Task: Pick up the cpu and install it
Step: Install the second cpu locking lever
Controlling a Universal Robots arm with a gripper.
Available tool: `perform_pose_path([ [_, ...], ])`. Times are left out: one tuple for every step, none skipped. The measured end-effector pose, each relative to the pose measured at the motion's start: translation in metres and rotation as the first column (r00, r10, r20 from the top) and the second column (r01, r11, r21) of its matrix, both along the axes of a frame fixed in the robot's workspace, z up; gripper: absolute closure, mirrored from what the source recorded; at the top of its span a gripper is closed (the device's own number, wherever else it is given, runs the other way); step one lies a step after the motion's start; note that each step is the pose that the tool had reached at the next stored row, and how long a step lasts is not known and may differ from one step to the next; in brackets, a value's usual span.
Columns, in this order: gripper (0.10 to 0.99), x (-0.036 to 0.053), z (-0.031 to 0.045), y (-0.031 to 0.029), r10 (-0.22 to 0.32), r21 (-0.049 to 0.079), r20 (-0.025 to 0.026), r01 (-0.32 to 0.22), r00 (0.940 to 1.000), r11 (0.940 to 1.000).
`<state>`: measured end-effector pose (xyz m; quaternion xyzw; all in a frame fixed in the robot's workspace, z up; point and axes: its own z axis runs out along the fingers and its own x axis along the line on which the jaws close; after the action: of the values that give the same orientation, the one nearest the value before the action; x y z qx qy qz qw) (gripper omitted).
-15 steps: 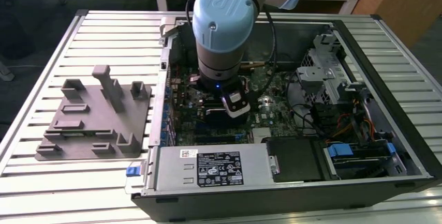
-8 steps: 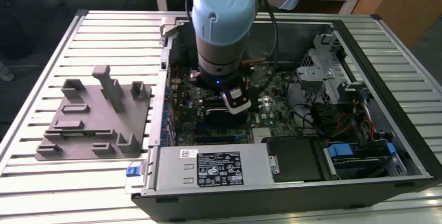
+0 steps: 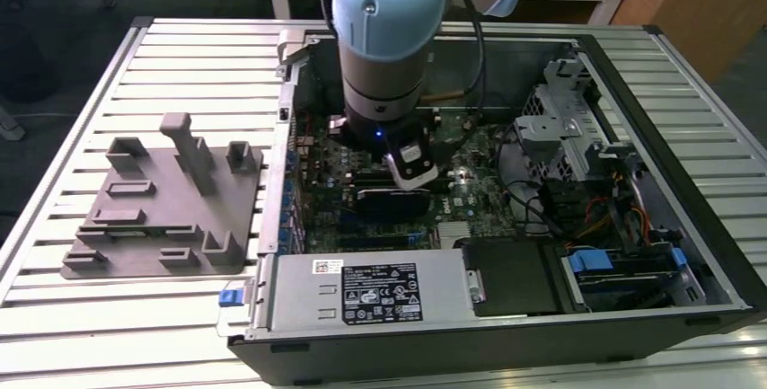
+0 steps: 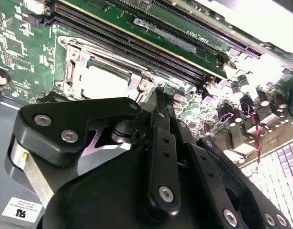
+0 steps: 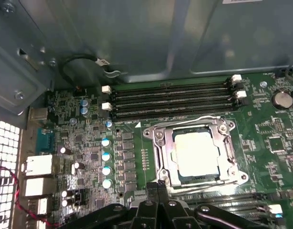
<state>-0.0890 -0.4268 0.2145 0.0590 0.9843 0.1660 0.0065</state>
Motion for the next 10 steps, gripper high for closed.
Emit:
perform_pose_path([
  [0.98, 0.0001, 0.0012, -0.0001, -0.001, -0.01, -0.0001, 0.001, 1.0, 1.0],
  [0.98, 0.0002, 0.0019, -0.0001, -0.001, -0.022, -0.0001, 0.001, 1.0, 0.9998],
  [0.98, 0.0002, 0.0023, -0.0001, -0.002, -0.036, -0.0002, 0.002, 1.0, 0.9994],
  [0.98, 0.0002, 0.0024, -0.0001, -0.004, -0.052, -0.0001, 0.004, 1.0, 0.9986],
  [0.98, 0.0003, 0.0023, -0.0001, -0.005, -0.068, 0.0001, 0.005, 1.0, 0.9977],
  [0.98, 0.0004, 0.0023, 0.0, -0.006, -0.078, 0.0001, 0.006, 1.0, 0.997],
  [0.98, 0.0007, 0.0023, 0.0002, -0.007, -0.081, 0.0001, 0.007, 1.0, 0.9967],
  [0.98, 0.0009, 0.0022, 0.0008, -0.007, -0.082, 0.0001, 0.007, 1.0, 0.9966],
  [0.98, 0.0011, 0.0021, 0.002, -0.008, -0.083, 0.0001, 0.008, 1.0, 0.9966],
  [0.98, 0.0014, 0.002, 0.0036, -0.008, -0.083, 0.0001, 0.008, 1.0, 0.9965],
])
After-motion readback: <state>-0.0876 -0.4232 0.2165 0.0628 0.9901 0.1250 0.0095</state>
